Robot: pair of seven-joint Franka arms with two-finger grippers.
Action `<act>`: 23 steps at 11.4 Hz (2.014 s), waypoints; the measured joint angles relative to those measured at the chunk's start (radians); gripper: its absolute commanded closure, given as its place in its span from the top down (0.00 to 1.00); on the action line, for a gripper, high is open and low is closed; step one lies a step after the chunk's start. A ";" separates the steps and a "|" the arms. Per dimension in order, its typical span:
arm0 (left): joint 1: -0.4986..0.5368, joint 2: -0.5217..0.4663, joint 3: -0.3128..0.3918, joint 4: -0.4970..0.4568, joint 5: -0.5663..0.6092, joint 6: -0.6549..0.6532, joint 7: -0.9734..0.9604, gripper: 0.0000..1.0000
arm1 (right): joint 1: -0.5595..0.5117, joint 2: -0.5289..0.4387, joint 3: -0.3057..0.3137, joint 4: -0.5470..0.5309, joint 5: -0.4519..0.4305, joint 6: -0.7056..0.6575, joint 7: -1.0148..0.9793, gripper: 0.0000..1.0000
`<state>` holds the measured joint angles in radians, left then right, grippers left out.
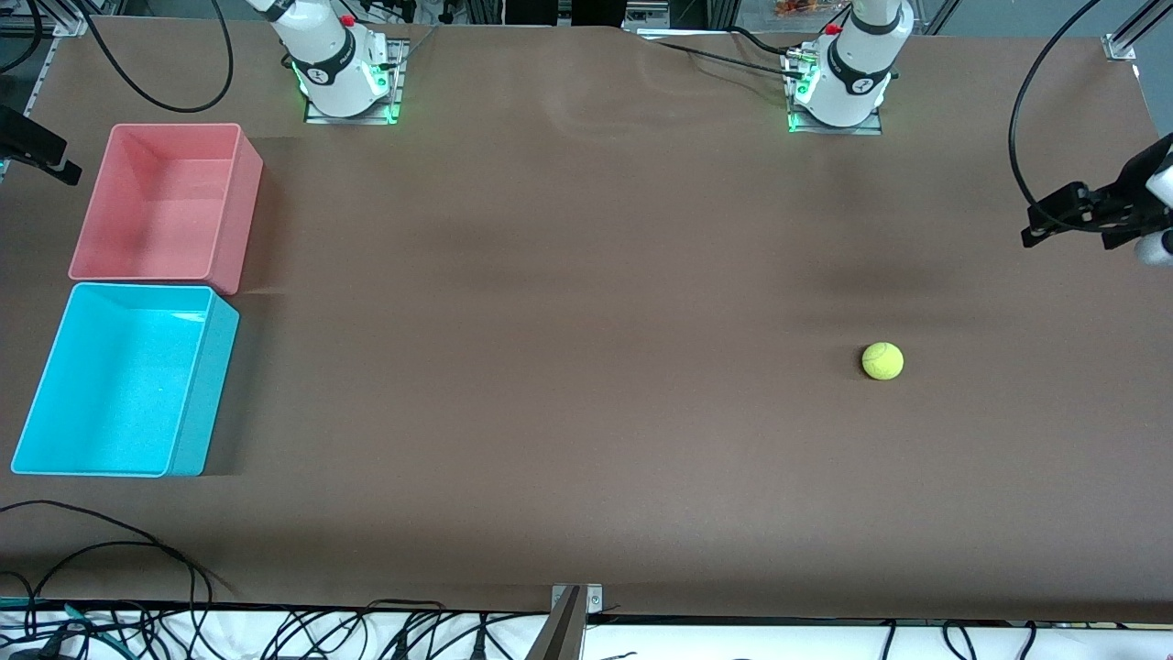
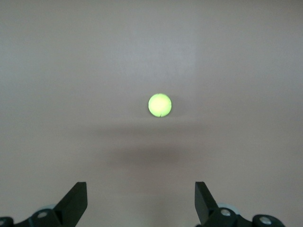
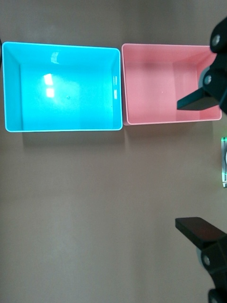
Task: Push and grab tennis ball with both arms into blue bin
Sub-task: 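Lower the left gripper to the table beside the tennis ball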
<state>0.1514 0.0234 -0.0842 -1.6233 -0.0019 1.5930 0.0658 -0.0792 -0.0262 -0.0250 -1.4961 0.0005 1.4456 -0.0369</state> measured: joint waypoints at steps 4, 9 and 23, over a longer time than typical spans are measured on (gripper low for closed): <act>0.006 0.000 0.032 -0.165 0.000 0.136 0.001 1.00 | 0.000 0.000 0.000 0.000 0.000 0.000 0.000 1.00; 0.006 0.003 0.038 -0.313 0.000 0.382 0.001 1.00 | 0.000 0.000 0.000 0.000 0.008 0.000 0.000 1.00; 0.002 0.259 0.034 -0.338 0.006 0.735 0.162 0.00 | 0.000 0.001 0.000 0.000 0.010 0.000 0.001 1.00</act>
<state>0.1532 0.2824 -0.0507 -1.9615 0.0043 2.3275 0.2279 -0.0792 -0.0255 -0.0249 -1.4959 0.0101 1.4460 -0.0364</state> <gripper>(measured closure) 0.639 0.000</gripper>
